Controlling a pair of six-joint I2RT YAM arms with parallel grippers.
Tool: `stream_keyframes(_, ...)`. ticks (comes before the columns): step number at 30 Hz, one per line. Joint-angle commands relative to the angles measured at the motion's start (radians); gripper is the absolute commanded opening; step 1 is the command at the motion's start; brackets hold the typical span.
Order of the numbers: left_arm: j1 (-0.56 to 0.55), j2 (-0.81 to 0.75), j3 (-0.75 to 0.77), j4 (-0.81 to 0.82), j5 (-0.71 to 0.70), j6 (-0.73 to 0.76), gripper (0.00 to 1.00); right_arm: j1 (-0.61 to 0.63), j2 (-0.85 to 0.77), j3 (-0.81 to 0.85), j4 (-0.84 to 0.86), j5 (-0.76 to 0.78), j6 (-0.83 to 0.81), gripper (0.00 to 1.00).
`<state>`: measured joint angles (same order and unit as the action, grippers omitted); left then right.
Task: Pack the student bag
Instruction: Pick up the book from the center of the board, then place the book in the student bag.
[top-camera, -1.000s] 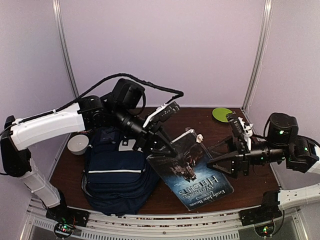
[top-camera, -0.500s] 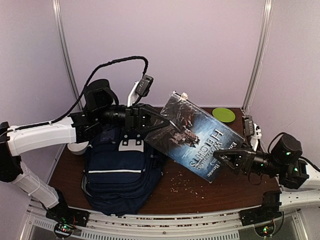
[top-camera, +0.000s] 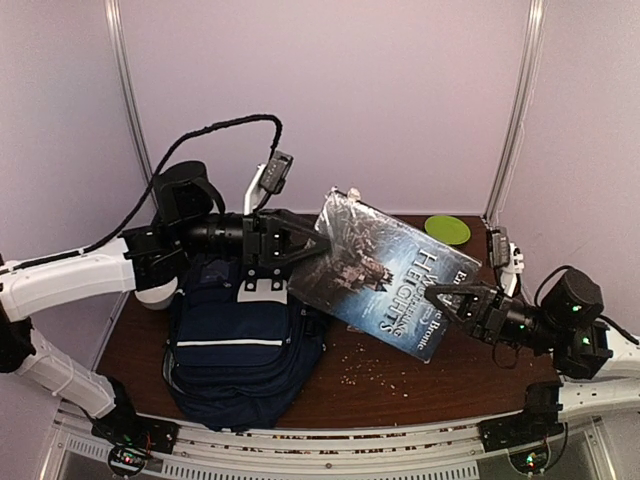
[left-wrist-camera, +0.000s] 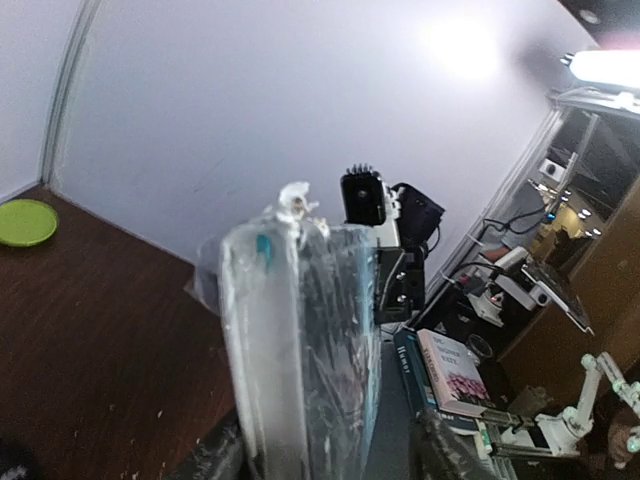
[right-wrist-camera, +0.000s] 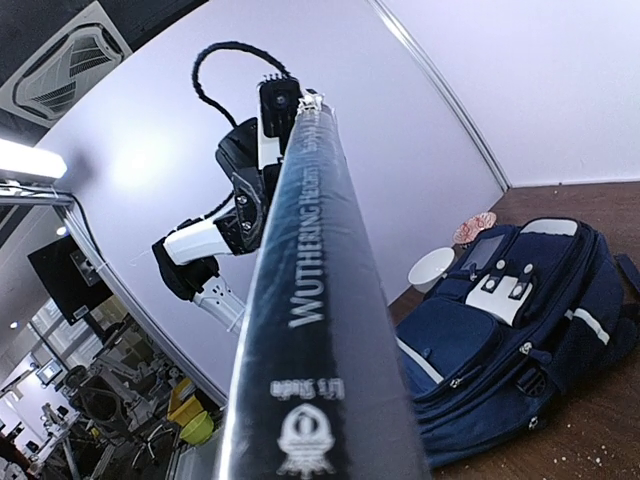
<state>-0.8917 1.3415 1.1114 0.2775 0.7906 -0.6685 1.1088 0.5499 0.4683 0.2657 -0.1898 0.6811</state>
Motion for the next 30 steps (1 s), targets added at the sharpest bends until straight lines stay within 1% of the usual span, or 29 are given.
stream_keyframes(1, -0.003, -0.208, -0.043, -0.367, -0.329, 0.257, 0.97, -0.001, -0.069, 0.034, -0.076, 0.096, -0.031, 0.00)
stream_keyframes(4, -0.017, -0.312, -0.088, -0.603, -0.547, 0.281, 0.98, -0.002, -0.112, 0.043, -0.200, 0.188, -0.068, 0.00)
stream_keyframes(7, -0.102, -0.366, -0.090, -0.844, -0.778, 0.274, 0.98, -0.003, -0.157, 0.038, -0.285, 0.269, -0.089, 0.00)
stream_keyframes(9, -0.168, -0.373, -0.089, -0.976, -0.903, 0.220, 0.98, -0.002, -0.194, 0.029, -0.331, 0.315, -0.100, 0.00)
stream_keyframes(12, -0.232, -0.337, -0.102, -1.140, -1.017, 0.119, 0.98, -0.003, -0.228, 0.022, -0.390, 0.368, -0.108, 0.00)
stream_keyframes(15, -0.319, -0.267, -0.117, -1.210, -1.096, 0.054, 0.98, -0.002, -0.245, 0.023, -0.432, 0.386, -0.113, 0.00)
stream_keyframes(20, -0.423, -0.079, -0.070, -1.294, -1.168, 0.046, 0.98, -0.003, -0.263, 0.016, -0.457, 0.391, -0.113, 0.00)
stream_keyframes(27, -0.434, 0.087, -0.031, -1.286, -1.232, 0.096, 0.98, -0.004, -0.280, 0.009, -0.457, 0.393, -0.109, 0.00)
stream_keyframes(29, -0.433, 0.139, -0.016, -1.286, -1.267, 0.107, 0.98, -0.004, -0.283, 0.009, -0.460, 0.396, -0.109, 0.00)
stream_keyframes(30, -0.433, 0.161, -0.006, -1.291, -1.287, 0.107, 0.96, -0.003, -0.284, 0.009, -0.461, 0.397, -0.109, 0.00)
